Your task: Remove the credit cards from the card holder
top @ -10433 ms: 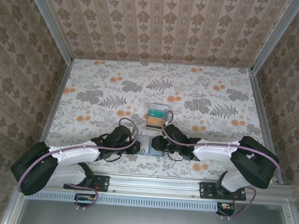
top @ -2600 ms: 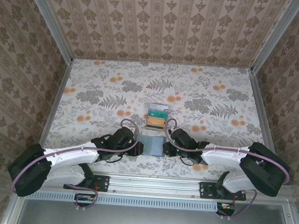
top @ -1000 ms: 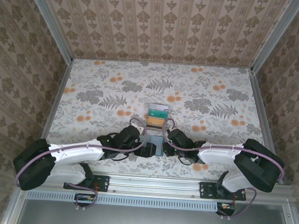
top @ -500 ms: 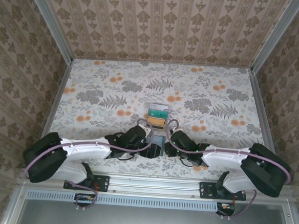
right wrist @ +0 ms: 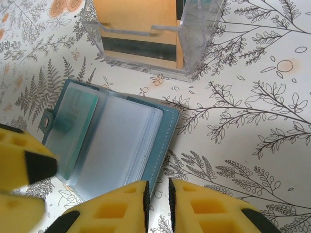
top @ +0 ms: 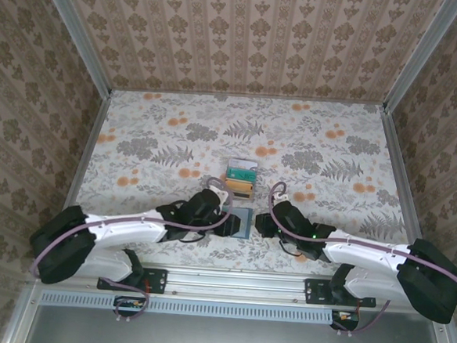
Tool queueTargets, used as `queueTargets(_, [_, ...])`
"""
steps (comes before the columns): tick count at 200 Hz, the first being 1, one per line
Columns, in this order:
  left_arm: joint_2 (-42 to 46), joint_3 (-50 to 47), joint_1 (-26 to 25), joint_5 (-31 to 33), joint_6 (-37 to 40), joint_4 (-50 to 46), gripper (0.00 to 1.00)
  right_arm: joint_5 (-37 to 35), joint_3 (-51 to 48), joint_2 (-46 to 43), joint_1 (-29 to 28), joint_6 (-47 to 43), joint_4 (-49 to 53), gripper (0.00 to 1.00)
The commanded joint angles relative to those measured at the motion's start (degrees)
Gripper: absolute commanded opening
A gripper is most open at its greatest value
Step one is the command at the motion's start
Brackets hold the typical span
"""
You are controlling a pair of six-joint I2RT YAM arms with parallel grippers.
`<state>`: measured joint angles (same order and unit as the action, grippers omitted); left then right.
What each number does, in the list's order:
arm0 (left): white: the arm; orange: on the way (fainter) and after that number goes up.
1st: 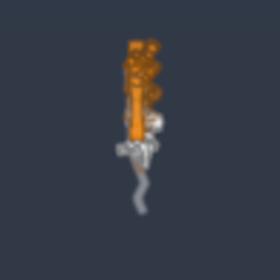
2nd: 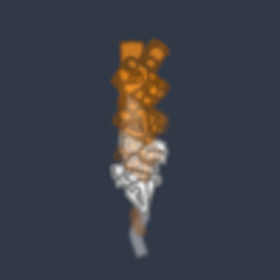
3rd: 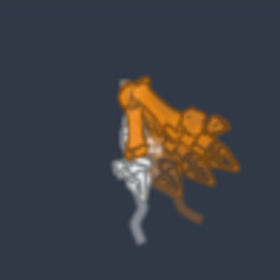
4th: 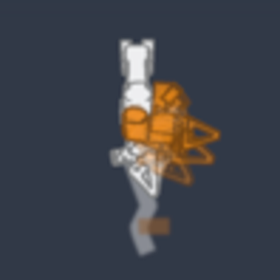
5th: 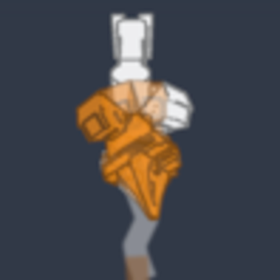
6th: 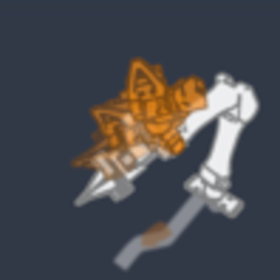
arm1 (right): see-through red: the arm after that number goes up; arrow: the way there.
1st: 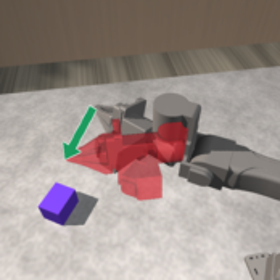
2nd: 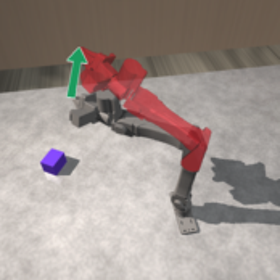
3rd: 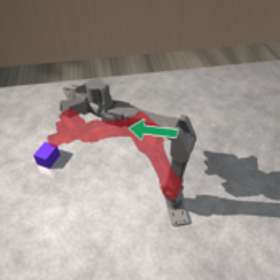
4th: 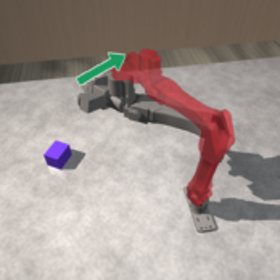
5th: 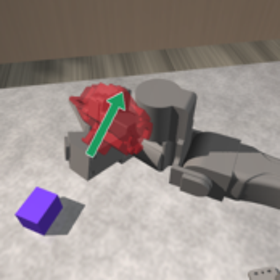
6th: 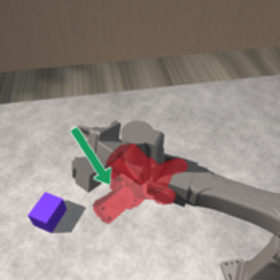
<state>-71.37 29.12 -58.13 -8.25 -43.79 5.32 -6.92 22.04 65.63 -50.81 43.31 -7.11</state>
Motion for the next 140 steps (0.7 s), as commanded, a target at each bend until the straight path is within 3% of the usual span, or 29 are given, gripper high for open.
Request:
queueTargets(1, [4.3,-3.2,3.3,1.6,0.9,-4.7,0.39,2.5,2.0,0.1,-0.3,2.0,-0.9,0.22])
queueTargets(45, [8.1,-7.9,10.4,-0.5,3.1,-6.7,0.15,5.1,7.4,5.7,-2.5,4.3,-4.0,0.21])
queueTargets(140, [6.7,-11.8,12.7,-0.8,2.1,-3.0,0.14,9.2,18.0,26.3,-6.5,12.2,-7.9,0.20])
